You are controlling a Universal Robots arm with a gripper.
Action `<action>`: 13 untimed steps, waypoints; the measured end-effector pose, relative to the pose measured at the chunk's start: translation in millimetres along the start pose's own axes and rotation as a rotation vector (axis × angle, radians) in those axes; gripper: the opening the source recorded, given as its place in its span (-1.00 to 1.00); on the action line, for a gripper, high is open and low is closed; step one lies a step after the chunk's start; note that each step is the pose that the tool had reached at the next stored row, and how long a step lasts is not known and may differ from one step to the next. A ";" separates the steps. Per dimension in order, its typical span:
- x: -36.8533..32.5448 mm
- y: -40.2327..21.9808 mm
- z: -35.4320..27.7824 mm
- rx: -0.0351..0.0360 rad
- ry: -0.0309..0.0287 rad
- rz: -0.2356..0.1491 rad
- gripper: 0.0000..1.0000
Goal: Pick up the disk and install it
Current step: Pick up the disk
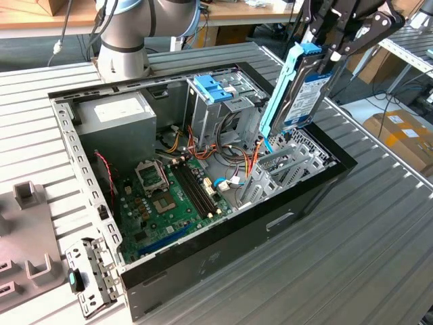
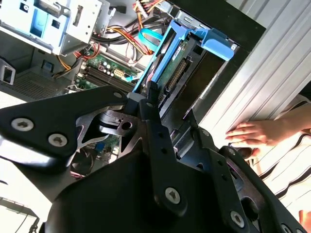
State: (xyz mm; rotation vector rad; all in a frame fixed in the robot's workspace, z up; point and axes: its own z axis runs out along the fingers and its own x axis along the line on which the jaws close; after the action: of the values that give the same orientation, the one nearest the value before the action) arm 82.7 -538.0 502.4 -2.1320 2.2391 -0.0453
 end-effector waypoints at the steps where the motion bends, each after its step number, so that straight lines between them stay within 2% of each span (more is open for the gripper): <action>1: 0.8 0.0 0.0 0.0000 -0.0001 0.000 -0.30; 7: 1.1 -0.1 0.0 0.0000 0.0000 0.000 -0.30; 9: 1.1 -0.2 0.1 -0.0077 0.0003 0.000 -0.30; 11: 1.2 -0.1 0.2 -0.0252 0.0012 0.000 -0.30; 12: 1.2 -0.1 0.3 -0.0375 0.0019 0.000 -0.30; 13: 1.1 -0.2 0.5 -0.0561 0.0028 0.001 -0.30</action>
State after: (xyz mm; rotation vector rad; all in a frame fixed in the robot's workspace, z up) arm 82.9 -539.1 501.9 -2.1598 2.2692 0.0147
